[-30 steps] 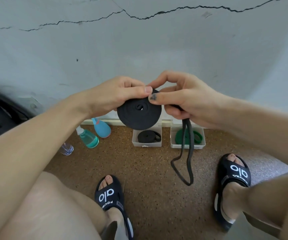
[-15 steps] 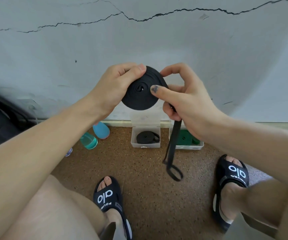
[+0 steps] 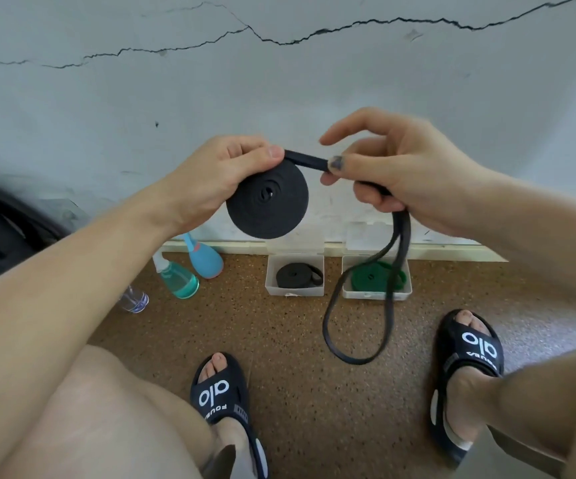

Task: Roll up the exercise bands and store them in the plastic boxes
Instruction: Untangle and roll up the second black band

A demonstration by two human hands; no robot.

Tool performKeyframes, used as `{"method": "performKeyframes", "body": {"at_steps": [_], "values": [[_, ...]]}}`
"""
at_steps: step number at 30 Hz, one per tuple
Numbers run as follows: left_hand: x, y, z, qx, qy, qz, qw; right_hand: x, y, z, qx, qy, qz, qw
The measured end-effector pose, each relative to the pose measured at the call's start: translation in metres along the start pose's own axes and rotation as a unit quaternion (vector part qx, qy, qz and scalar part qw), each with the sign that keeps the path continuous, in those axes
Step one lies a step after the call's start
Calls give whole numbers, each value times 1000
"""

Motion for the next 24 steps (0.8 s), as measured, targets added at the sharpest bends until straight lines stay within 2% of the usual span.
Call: {"method": "performKeyframes", "body": {"at_steps": [7, 10, 12, 14, 18, 21, 24], "values": [[-9, -3, 7, -31, -3, 70, 997, -19, 20, 19, -10, -90, 63, 994], [-18, 1, 1, 14, -17, -5, 1000, -17, 18, 22, -5, -61, 58, 996], [-29, 11, -7, 50, -50, -93, 993, -25, 16, 22, -16, -34, 14, 999], [-39, 20, -8, 49, -70, -146, 986, -32, 14, 23, -37, -32, -31, 998], [-30, 15, 1, 39, -33, -96, 994, -29, 10, 15, -50, -11, -67, 996], [-13, 10, 4, 17, -10, -49, 999, -12, 5, 0, -8, 44, -46, 998], [-7, 6, 5, -1, 1, -25, 1000, -7, 6, -3, 15, 37, -21, 999]]}}
Point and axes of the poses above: each hand's wrist, its own y-axis away from the middle knuckle, its own x-axis out of the back of the hand, z = x × y, the point moved 10 cm from there along -y, towards the middle knuckle, and after that the axes turned 13 degrees about z, right-handed, at the moved point
